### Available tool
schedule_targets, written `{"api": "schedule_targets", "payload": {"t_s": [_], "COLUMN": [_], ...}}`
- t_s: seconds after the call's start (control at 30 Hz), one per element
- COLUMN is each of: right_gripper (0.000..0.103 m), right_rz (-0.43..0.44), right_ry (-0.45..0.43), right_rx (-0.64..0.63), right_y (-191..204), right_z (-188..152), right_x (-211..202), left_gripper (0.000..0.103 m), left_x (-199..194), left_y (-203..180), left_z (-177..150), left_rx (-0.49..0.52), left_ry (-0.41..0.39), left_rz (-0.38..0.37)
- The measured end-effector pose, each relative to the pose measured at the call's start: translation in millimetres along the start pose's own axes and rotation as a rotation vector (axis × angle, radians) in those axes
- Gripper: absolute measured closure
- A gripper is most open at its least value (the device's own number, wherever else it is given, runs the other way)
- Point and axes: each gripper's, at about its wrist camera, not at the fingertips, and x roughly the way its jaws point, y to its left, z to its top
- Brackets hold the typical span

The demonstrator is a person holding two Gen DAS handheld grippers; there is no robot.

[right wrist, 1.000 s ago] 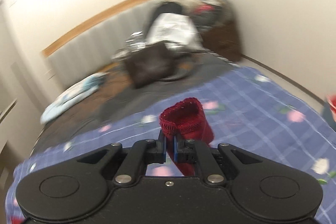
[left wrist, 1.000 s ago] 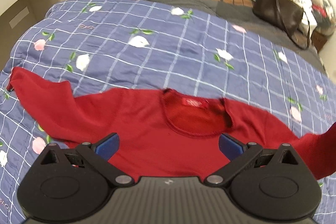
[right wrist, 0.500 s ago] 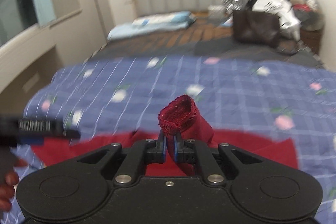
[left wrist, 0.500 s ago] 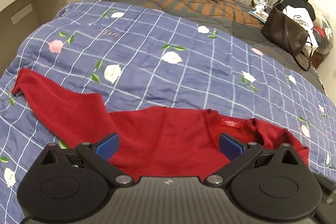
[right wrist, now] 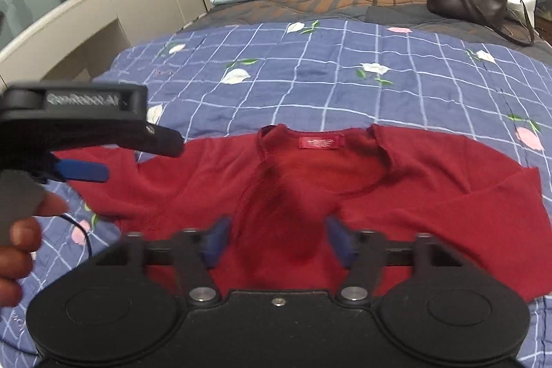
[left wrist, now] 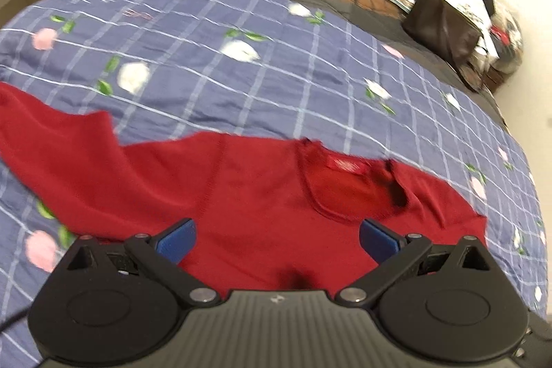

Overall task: Fold small clothes
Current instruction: 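Move the left tool toward the cuff of the other sleeve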

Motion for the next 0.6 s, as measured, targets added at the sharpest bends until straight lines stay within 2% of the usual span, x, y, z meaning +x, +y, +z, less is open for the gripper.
{"api": "schedule_targets", "payload": {"t_s": [0.1, 0.23, 0.27, 0.33, 0.4, 0.5, 0.6], "right_gripper": [0.010, 0.010, 0.011, 0.020, 0.025, 0.036, 0.045], "right_rz": [-0.010, -0.153, -0.210, -0.300, -0.365, -0.395, -0.380], "right_ry": [-0.009, -0.004, 0.002, 0.012, 0.007, 0.020, 0.028], "right_rx": [0.033, 0.072, 0.093, 0.139, 0.193, 0.280, 0.315], "right_y": [-33, -88, -106, -140, -172, -213, -233], "right_z": [-4, -9, -9, -6, -3, -1, 2], "right_x": [-18, -32, -32, -31, -28, -17, -4], "left_gripper": [0.000, 0.000, 0.000, 0.000, 0.000, 0.000, 0.000], "left_x": [12, 32, 36, 44, 51, 61, 68], "left_y": [-11, -26, -30, -37, -41, -45, -47], "left_z": [-10, -25, -28, -33, -37, -43, -49], "left_rx": [0.030, 0.095, 0.115, 0.148, 0.170, 0.186, 0.201], "left_ry": [0.042, 0.099, 0.106, 0.119, 0.136, 0.163, 0.186], "left_rz": [-0.017, 0.059, 0.089, 0.129, 0.159, 0.204, 0.250]}}
